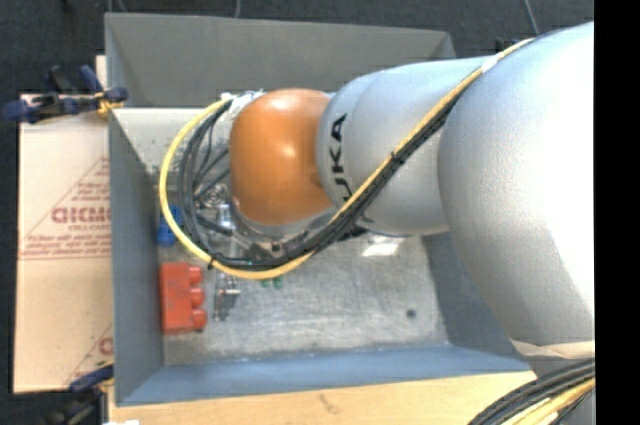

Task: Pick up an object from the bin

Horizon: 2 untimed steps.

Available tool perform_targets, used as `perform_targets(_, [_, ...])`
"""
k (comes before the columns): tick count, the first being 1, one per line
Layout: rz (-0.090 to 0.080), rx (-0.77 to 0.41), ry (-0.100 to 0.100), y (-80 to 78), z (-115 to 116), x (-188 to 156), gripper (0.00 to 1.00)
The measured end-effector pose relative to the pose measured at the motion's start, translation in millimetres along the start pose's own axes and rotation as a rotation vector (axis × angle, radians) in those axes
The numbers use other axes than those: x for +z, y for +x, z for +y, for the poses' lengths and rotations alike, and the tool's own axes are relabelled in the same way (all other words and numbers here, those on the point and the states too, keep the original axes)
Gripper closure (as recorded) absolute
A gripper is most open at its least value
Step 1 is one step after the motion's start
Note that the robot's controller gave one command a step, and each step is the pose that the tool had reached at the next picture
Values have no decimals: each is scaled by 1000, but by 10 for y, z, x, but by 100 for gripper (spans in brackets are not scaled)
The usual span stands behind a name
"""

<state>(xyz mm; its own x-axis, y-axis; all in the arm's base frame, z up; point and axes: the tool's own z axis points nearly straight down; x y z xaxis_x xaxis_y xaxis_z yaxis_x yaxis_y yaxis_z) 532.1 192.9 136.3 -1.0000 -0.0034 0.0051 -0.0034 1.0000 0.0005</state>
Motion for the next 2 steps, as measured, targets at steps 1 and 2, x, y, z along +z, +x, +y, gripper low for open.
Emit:
perform_targets(1, [-4, -181, 1, 153, 441, 501, 0])
perform_targets(2, [-6, -174, -1, 144, 436, 490, 100])
